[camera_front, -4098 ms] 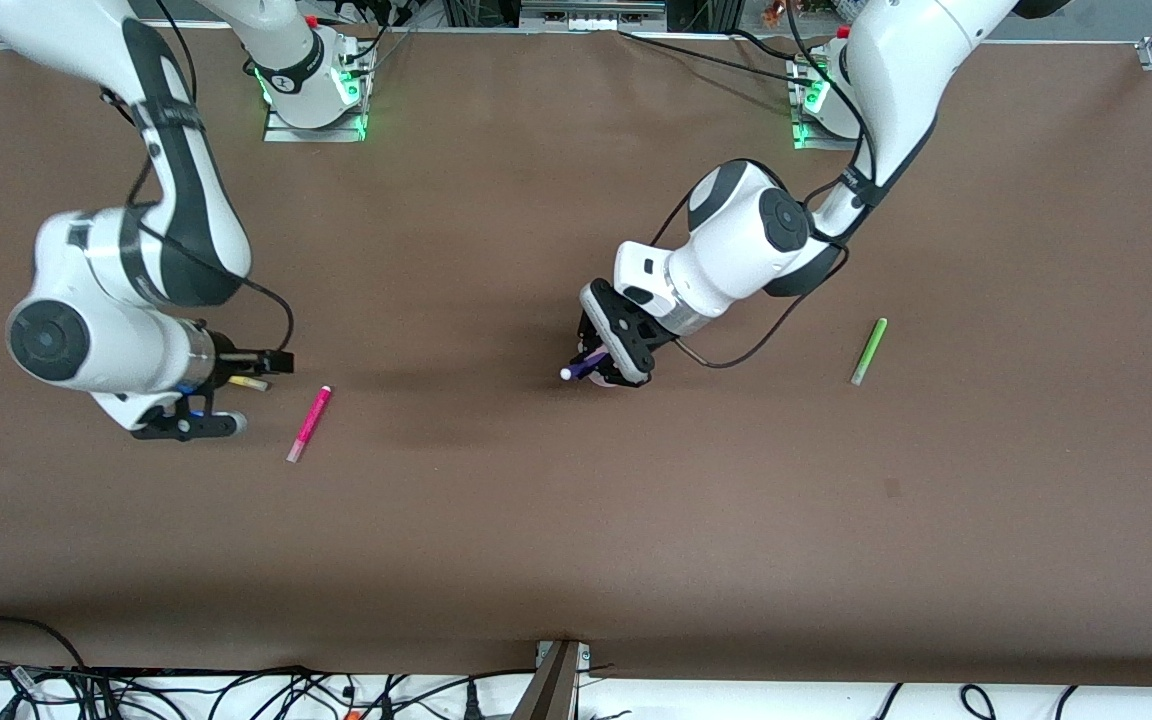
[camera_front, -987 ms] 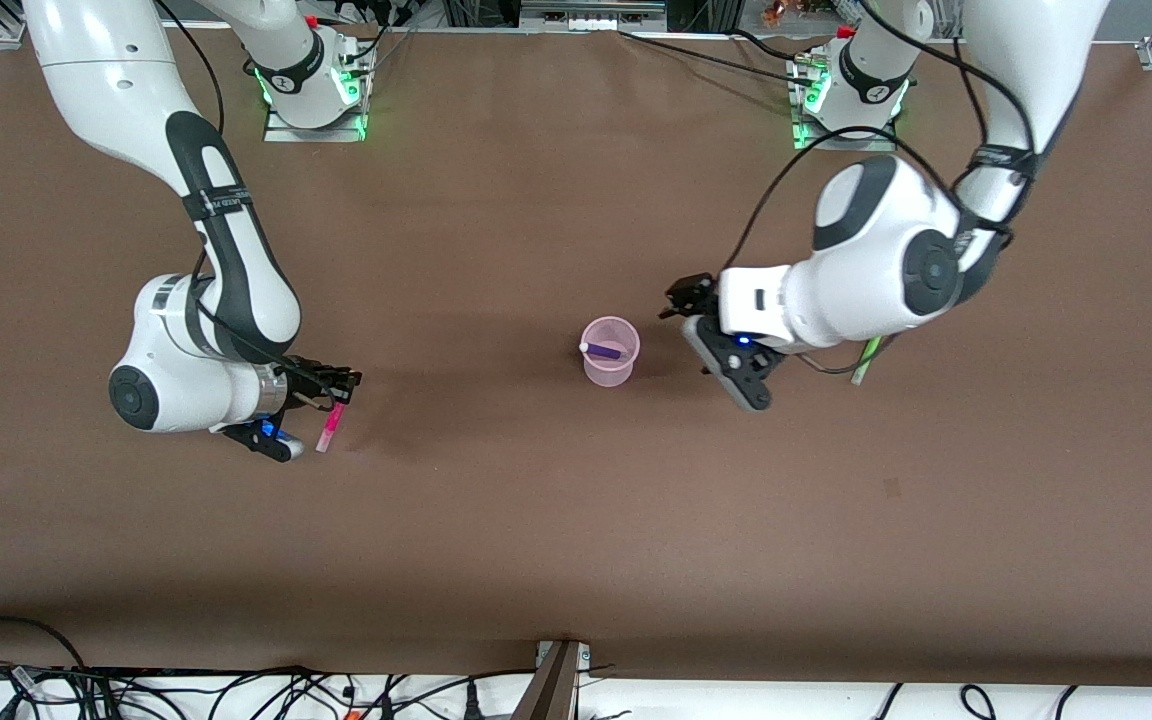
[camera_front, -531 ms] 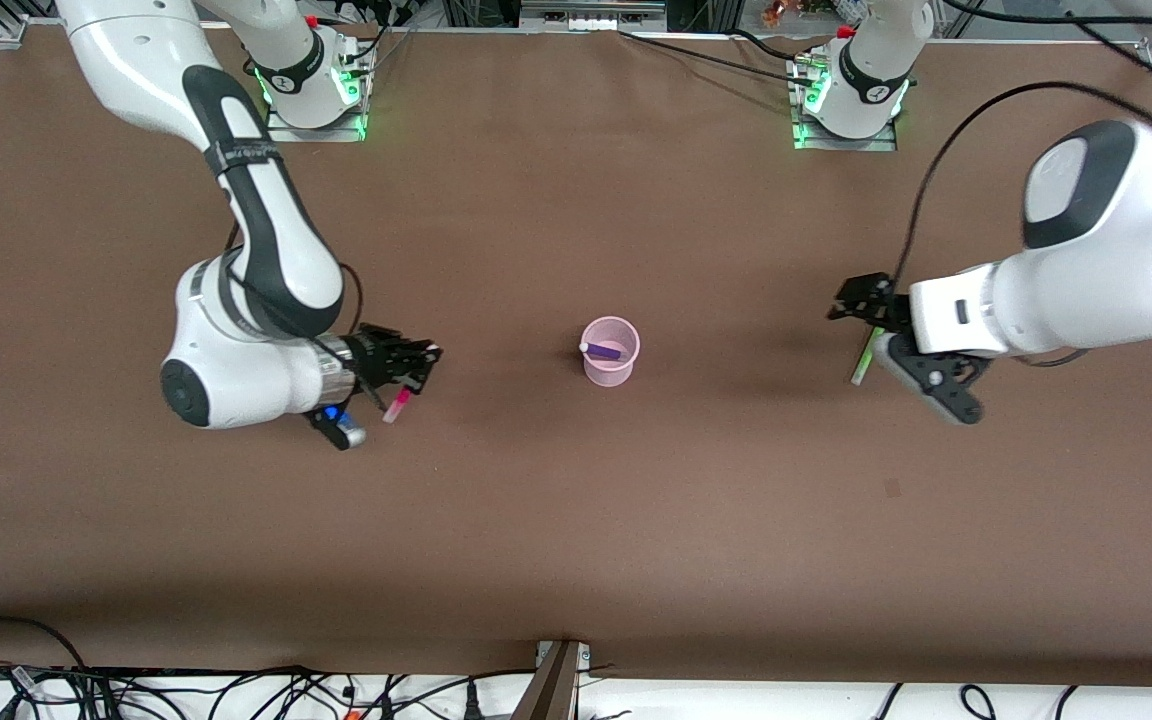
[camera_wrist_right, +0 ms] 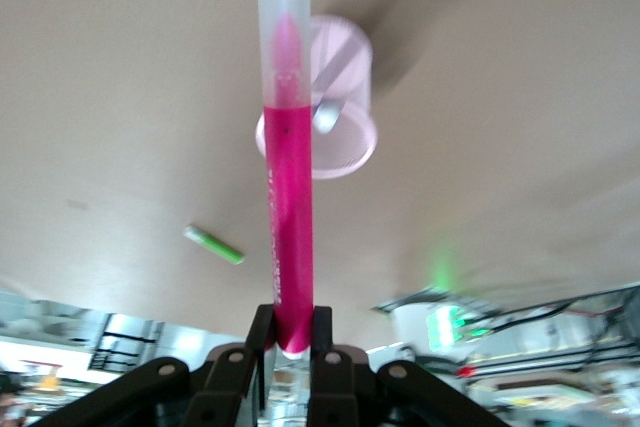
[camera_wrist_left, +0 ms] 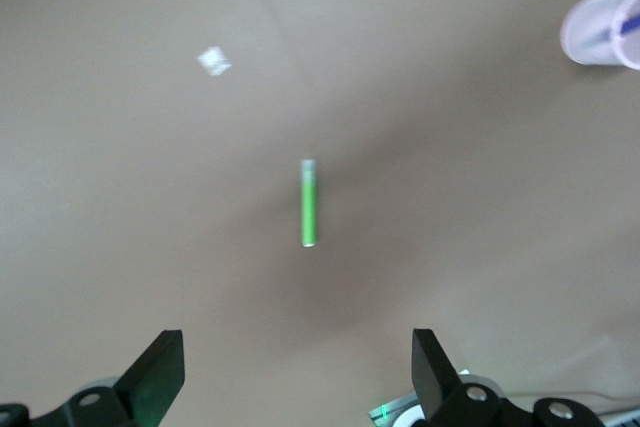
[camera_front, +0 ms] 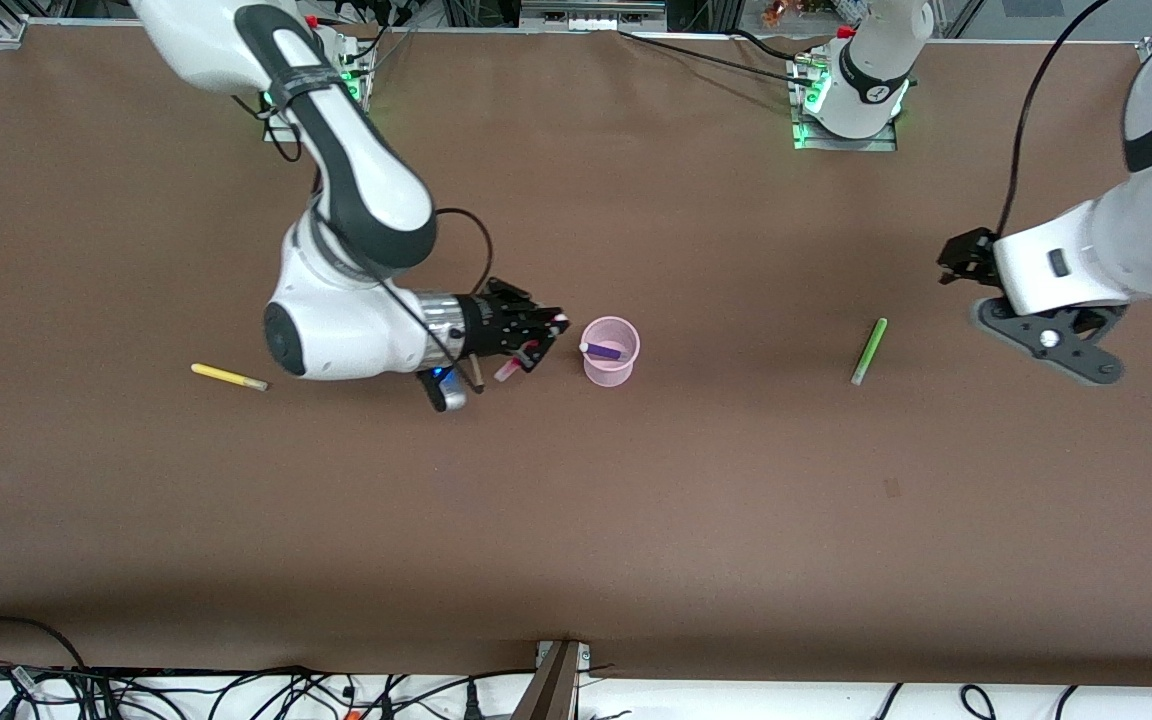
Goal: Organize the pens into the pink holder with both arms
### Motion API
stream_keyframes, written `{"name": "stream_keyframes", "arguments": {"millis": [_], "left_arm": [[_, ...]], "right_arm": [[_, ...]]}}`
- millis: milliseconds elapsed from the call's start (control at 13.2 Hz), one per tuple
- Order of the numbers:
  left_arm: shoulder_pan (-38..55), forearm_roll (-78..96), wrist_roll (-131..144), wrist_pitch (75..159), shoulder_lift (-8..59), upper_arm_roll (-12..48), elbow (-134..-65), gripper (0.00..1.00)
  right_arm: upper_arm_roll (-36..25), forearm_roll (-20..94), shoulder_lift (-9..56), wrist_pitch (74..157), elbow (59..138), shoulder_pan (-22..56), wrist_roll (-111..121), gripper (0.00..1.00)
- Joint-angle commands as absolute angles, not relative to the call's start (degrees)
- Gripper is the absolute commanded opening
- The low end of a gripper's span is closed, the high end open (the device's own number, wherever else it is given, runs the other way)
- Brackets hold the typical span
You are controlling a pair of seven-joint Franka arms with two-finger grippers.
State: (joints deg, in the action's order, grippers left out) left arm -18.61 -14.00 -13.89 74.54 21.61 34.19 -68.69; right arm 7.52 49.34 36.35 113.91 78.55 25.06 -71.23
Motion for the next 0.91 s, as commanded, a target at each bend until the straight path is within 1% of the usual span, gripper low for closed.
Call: {"name": "stream_keyframes", "arguments": {"millis": [0,152,304,379,455,683,759,835], "left_arm": [[-13.22,-13.98,-13.1,76.96,18.12,24.39,-67.67,1.0],[-8.54,-10.22,-10.65,81.54,14.52,15.68,-72.05,1.0],[-3.98,-5.91,-6.61,84.62,10.66,7.16,-78.28,1.0],[-1.95,-3.97,-5.2,86.99,8.02,3.29,-81.88,1.0],[-0.28,-1.0,-3.45,88.75,5.74,0.64,-85.39,1.0],[0.0,0.79,0.79,99.02,-3.31,-1.4,-98.48,1.0],[0.61,0.62,0.97,100.27,-5.86,-1.58,-101.31,1.0],[0.7,0.44,0.97,100.37,-6.67,-1.76,-102.38,1.0]], "right_arm": [[7.21,55.43,36.73,122.91,78.75,31.09,-80.29,0.0],[7.12,57.04,37.97,130.48,78.75,35.75,-85.76,0.0],[7.21,57.3,38.93,132.54,78.75,36.47,-86.22,0.0],[7.21,59.39,39.46,133.5,78.75,36.56,-86.05,0.0],[7.21,60.63,39.98,134.72,78.75,36.48,-85.61,0.0],[7.21,61.08,41.65,135.97,78.92,36.48,-84.82,0.0],[7.21,61.26,42.18,136.84,78.93,36.56,-84.9,0.0],[7.21,62.48,42.62,137.89,78.93,37.08,-84.82,0.0]]}}
